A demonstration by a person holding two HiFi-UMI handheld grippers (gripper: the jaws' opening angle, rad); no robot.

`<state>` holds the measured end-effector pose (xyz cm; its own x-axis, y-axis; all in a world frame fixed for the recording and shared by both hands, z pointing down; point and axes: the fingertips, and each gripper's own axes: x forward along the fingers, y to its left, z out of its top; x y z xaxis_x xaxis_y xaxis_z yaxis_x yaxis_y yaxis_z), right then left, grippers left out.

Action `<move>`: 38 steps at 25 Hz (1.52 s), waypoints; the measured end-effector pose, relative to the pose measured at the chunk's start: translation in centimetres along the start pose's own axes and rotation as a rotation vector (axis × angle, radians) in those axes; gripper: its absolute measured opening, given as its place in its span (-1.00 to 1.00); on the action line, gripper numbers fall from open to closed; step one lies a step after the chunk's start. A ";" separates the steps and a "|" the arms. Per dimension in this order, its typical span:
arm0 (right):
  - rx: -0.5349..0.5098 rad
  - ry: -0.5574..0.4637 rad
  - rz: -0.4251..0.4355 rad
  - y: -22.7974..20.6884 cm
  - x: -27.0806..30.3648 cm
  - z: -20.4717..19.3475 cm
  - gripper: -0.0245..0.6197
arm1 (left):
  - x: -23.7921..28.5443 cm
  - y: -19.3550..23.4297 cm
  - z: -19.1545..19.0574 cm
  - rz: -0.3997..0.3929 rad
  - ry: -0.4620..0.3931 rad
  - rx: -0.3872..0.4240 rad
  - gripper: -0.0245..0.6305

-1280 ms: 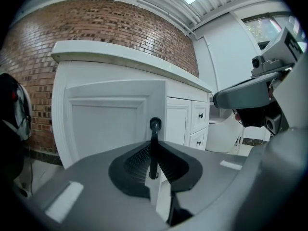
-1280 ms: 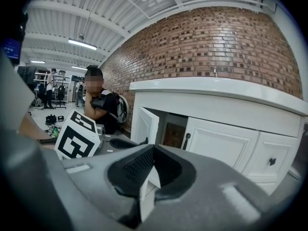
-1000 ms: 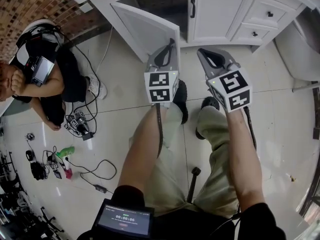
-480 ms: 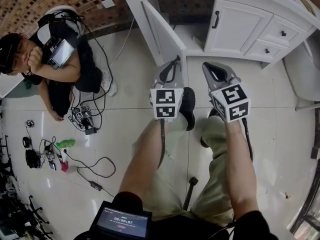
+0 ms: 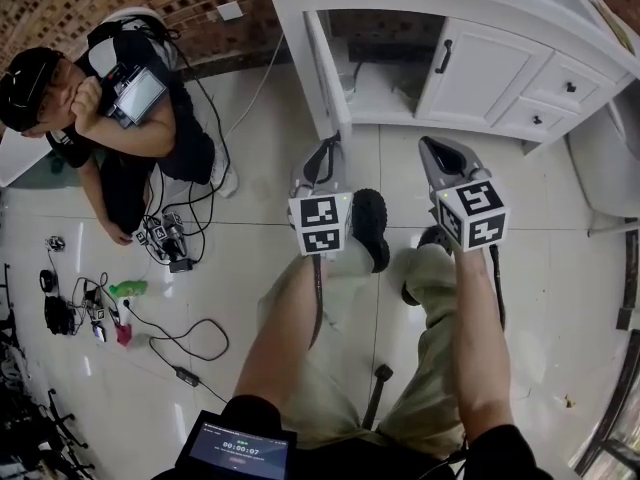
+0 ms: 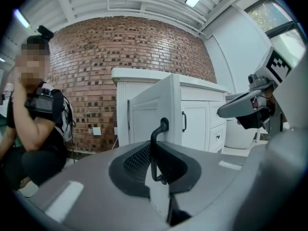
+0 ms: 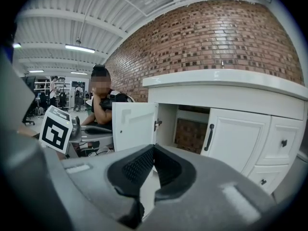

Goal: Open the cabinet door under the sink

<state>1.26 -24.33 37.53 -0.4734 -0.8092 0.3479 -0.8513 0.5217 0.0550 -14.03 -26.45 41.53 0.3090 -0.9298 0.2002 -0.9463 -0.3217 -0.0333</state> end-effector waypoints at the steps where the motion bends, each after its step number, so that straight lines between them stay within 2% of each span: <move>1: 0.002 -0.001 -0.002 0.1 0.0 0.0 -0.95 | -0.2 0.5 0.0 0.010 0.000 -0.009 -0.83; 7: -0.010 0.013 -0.001 0.4 0.1 -0.4 -0.95 | -1.1 3.5 -0.1 0.084 -0.018 -0.098 -0.84; 11: -0.011 0.026 0.000 0.3 -0.1 -0.9 -0.95 | -1.5 5.1 -0.2 0.109 -0.031 -0.123 -0.84; 21: 0.009 0.016 0.001 0.5 -0.3 -0.6 -0.95 | -2.1 7.9 -0.3 0.060 -0.071 -0.109 -0.78; 26: 0.040 0.001 -0.007 -0.2 -0.9 -0.7 -0.95 | -2.1 7.8 -0.3 0.063 -0.094 -0.097 -0.75; 31: 0.059 0.007 -0.011 0.0 -1.9 -1.7 -0.95 | -3.2 7.1 -0.8 0.071 -0.099 -0.164 -0.80; 38: 0.087 -0.003 -0.007 2.7 -3.3 -3.2 -0.95 | -7.3 5.5 -2.8 0.051 -0.068 -0.192 -0.85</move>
<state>1.21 -19.40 39.52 -0.4678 -0.8139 0.3446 -0.8711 0.4905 -0.0242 -21.71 -20.94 42.65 0.2596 -0.9560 0.1366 -0.9597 -0.2396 0.1466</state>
